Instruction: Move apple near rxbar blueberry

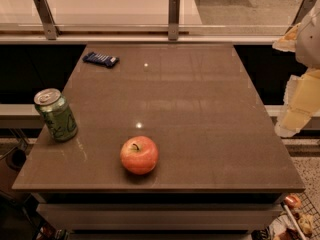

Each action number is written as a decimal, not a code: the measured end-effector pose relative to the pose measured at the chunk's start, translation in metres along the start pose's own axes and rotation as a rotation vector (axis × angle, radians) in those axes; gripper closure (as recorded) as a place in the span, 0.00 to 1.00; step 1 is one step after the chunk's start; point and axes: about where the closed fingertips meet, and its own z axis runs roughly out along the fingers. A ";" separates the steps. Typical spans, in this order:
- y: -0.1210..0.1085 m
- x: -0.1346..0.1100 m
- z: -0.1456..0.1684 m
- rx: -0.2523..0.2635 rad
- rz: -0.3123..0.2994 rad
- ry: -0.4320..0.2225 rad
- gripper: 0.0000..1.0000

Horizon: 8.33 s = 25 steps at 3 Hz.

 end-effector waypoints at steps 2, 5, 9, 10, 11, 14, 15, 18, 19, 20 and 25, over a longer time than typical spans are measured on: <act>0.000 -0.002 -0.001 0.002 -0.001 -0.019 0.00; 0.027 -0.063 0.074 -0.137 -0.075 -0.491 0.00; 0.090 -0.162 0.137 -0.349 -0.178 -0.780 0.00; 0.106 -0.173 0.140 -0.377 -0.210 -0.788 0.00; 0.120 -0.185 0.139 -0.408 -0.251 -0.794 0.00; 0.122 -0.202 0.158 -0.453 -0.265 -0.807 0.26; 0.123 -0.204 0.157 -0.453 -0.270 -0.806 0.49; 0.126 -0.207 0.154 -0.452 -0.281 -0.803 1.00; 0.111 -0.202 0.136 -0.422 -0.245 -0.789 1.00; 0.071 -0.195 0.106 -0.354 -0.182 -0.763 1.00; -0.151 -0.245 0.133 0.012 -0.004 -0.671 1.00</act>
Offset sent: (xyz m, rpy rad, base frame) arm 0.0011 0.0014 -0.0006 0.0410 0.0002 0.0156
